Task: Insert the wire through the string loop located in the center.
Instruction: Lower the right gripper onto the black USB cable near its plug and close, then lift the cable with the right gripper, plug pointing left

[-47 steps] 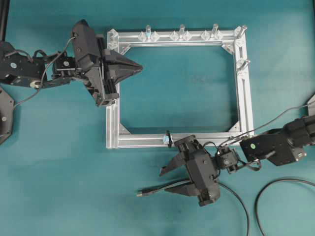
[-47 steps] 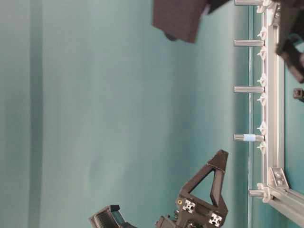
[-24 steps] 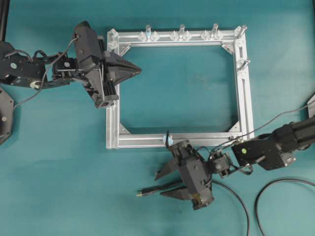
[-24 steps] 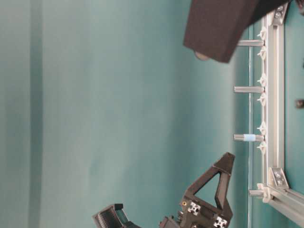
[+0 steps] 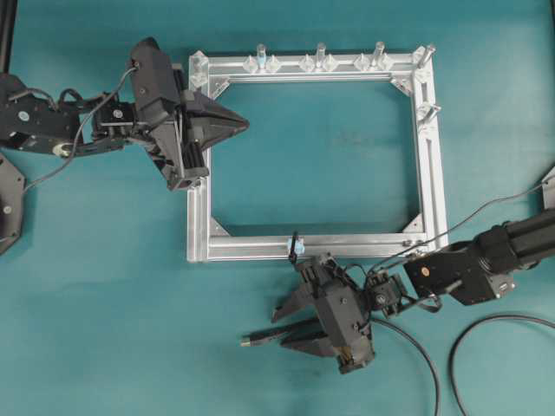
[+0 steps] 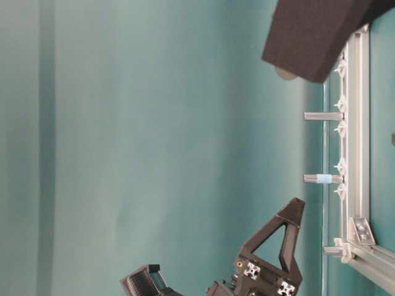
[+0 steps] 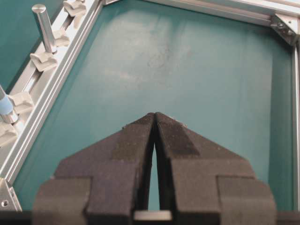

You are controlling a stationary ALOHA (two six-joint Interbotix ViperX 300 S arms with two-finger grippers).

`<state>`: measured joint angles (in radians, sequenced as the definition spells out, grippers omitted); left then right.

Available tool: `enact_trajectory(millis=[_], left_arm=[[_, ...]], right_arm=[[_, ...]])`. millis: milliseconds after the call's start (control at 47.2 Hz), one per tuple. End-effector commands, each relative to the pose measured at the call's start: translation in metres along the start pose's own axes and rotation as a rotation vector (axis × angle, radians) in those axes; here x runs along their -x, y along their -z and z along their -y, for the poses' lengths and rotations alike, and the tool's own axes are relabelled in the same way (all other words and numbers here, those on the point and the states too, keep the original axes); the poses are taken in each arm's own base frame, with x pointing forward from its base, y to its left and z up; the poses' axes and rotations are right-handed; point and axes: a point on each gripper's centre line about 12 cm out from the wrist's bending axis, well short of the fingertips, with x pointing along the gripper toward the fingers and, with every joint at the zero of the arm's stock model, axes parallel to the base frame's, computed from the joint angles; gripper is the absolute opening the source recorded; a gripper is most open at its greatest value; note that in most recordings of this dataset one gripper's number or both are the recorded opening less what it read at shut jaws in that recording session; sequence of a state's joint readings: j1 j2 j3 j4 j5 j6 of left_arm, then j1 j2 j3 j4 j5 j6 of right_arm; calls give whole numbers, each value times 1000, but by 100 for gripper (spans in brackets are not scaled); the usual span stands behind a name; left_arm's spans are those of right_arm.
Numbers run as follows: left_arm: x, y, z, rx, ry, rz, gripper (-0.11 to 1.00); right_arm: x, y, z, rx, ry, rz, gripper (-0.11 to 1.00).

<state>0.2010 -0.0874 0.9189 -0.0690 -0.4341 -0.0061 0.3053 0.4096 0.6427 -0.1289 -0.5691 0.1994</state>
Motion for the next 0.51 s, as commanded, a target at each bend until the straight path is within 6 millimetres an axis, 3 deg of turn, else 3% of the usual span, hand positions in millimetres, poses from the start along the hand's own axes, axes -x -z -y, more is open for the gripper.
enact_trajectory(millis=[0, 63, 212, 487], left_arm=[[2, -13, 3, -2, 8, 41, 0], [2, -13, 3, -2, 10, 41, 0], [2, -13, 5, -3, 13, 41, 0], [2, -13, 6, -4, 18, 42, 0]], right_arm=[[1, -9, -3, 4, -6, 19, 51], [1, -8, -3, 2, -4, 15, 43], [1, -6, -2, 4, -1, -8, 12], [1, -4, -2, 1, 2, -18, 10]])
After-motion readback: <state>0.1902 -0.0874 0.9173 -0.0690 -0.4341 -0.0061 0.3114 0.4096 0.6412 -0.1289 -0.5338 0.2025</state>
